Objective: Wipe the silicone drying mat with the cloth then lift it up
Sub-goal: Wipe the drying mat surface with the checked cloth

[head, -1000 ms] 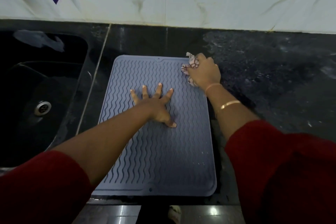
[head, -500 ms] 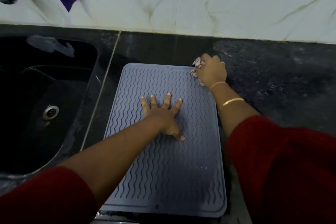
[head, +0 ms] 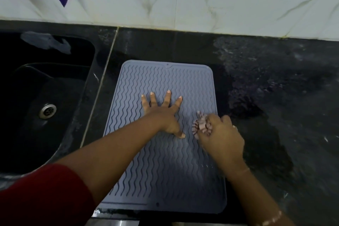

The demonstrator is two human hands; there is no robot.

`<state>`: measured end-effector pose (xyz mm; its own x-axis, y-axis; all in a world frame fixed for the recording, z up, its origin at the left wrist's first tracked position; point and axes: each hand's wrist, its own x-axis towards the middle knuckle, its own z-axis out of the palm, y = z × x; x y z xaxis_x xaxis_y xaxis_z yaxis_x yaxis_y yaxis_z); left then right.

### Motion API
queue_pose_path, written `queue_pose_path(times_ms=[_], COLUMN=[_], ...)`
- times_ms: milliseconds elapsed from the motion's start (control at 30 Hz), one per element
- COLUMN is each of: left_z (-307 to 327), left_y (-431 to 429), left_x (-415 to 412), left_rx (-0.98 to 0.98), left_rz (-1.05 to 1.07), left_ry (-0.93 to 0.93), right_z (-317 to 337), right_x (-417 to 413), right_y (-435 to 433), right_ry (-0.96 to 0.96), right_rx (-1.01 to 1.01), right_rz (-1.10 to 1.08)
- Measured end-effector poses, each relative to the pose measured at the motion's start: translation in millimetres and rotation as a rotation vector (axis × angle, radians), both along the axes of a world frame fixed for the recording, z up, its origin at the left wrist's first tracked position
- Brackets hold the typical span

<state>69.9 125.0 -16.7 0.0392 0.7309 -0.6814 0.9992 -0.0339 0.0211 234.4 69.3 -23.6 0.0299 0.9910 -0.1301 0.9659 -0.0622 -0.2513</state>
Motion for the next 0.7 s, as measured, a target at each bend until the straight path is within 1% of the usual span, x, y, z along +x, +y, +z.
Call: queue_pose_path(times_ms=[67, 133, 233, 333, 433, 500, 567, 700], left_z=[0.3, 0.7, 0.9, -0.2, -0.8, -0.7, 0.4, 0.0], left_y=[-0.4, 0.6, 1.1, 1.0, 0.8, 0.0, -1.1, -9.2], left_x=[-0.2, 0.1, 0.0, -1.0, -1.9, -1.2, -0.2, 1.7], left_rx=[0.003, -0.001, -0.002, 0.001, 0.001, 0.005, 0.009, 0.049], left_rz=[-0.001, -0.002, -0.009, -0.005, -0.006, 0.001, 0.015, 0.065], left_ry=[-0.012, -0.015, -0.002, -0.005, 0.0, 0.001, 0.002, -0.049], right_z=[-0.9, -3.0, -1.7, -3.0, -7.6, -11.7, -10.1, -2.1], right_x=[-3.4, -8.4, -16.1, -19.2, -10.0, 0.8, 8.1, 12.4], right_y=[37.5, 92.1, 159.7, 175.6, 131.7, 79.9, 22.1, -59.8], right_ry=[0.042, 0.04, 0.085, 0.086, 0.113, 0.14, 0.122, 0.058], right_rx=[0.083, 0.143, 0.113, 0.06, 0.032, 0.059, 0.083, -0.017], right_rz=[-0.013, -0.017, -0.05, -0.064, -0.019, 0.011, 0.035, 0.057])
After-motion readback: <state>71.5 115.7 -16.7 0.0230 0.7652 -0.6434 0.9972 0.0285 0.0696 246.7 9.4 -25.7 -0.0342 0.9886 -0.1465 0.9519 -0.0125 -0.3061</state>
